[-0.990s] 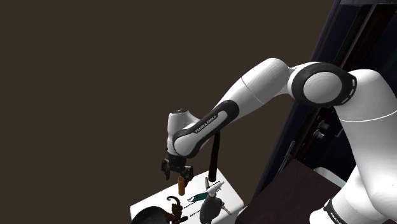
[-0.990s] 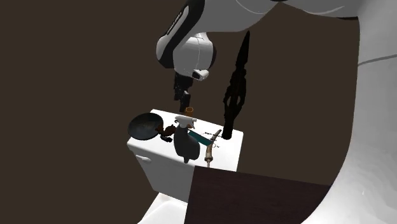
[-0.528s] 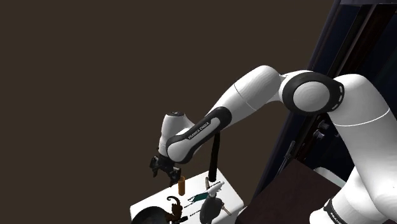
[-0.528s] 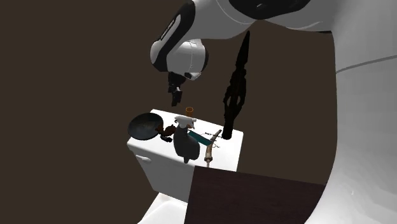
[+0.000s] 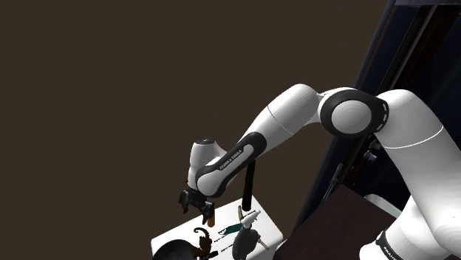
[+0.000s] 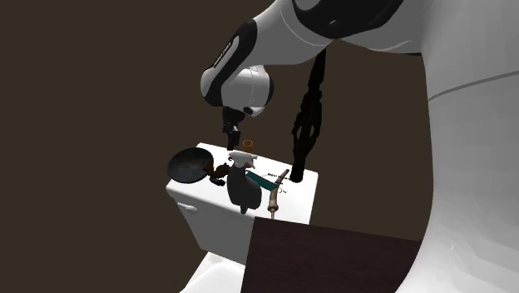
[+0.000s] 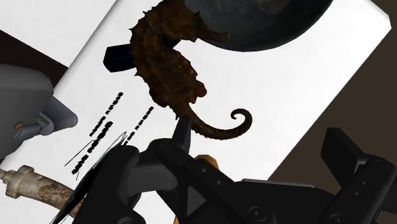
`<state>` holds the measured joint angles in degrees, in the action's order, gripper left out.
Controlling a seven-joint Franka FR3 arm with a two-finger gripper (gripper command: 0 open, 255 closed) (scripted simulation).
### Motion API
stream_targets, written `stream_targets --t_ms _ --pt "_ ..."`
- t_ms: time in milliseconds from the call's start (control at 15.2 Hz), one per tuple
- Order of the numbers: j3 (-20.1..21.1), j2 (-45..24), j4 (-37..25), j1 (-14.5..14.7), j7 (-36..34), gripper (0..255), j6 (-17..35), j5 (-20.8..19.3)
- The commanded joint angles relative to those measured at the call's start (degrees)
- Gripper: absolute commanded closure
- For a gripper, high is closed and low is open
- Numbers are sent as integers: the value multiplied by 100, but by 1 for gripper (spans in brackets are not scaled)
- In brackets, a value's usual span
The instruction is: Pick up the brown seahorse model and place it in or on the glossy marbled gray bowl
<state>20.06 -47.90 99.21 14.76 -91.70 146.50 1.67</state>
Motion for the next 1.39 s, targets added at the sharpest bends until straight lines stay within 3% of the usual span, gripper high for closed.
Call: stream_targets --t_ms 0,66,132,264,462,660,726,792,1122,1320 --pt "-74 -169 -132 -23 -28 0 -790 -1" --pt "-70 -170 -132 -26 -31 0 -790 -6" --pt "-77 -211 -183 -35 -10 255 -810 -11" --pt "-70 -159 -250 -75 11 255 -935 -6" --pt "-9 114 152 -166 23 255 -815 42" --pt "-14 66 71 -78 -53 255 -831 32" --pt "24 137 172 -73 -44 255 -427 32" --pt "24 137 172 -73 -44 0 -427 32" --pt "-133 -563 -330 300 590 0 -977 -595" --pt "-167 -730 -366 352 577 0 -841 -618"
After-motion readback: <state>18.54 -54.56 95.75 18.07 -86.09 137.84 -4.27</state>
